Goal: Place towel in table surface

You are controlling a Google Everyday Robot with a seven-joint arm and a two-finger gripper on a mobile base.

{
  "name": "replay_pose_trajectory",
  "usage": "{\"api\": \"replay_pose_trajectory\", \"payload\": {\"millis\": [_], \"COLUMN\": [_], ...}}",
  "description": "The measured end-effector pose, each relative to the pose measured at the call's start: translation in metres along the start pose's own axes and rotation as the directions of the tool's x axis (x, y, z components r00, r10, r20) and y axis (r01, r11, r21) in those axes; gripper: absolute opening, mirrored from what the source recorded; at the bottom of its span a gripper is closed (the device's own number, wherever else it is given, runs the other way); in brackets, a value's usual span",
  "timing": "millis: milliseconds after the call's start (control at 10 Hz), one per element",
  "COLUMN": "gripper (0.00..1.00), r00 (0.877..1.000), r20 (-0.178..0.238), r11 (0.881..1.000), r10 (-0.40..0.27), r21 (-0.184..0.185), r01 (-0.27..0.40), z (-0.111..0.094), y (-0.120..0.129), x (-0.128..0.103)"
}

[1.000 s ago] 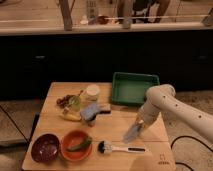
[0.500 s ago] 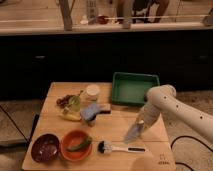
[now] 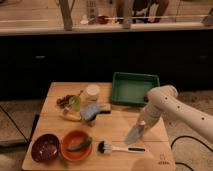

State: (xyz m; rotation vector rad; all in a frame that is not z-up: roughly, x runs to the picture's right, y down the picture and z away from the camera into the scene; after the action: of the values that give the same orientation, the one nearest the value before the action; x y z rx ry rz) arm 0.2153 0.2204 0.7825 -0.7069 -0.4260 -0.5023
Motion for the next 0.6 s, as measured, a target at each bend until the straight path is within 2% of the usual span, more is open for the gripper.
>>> {"api": "replay_pose_trajectory", "payload": {"millis": [100, 200, 600], "gripper": [0.73, 0.78, 0.80], "r00": [1.000, 1.000, 1.000], "r20": [0.000, 0.000, 0.002], "r11": [1.000, 1.000, 1.000], "r10": [0.005, 0.007, 0.019], "r21": [0.005, 0.007, 0.013], "r01": [-0.005, -0.007, -0.019], "z": [-0.0003, -0.0005, -0.0012], "y": [0.0001, -0.0003, 0.0018], "x": [0.0008, 0.0010, 0.0054]}}
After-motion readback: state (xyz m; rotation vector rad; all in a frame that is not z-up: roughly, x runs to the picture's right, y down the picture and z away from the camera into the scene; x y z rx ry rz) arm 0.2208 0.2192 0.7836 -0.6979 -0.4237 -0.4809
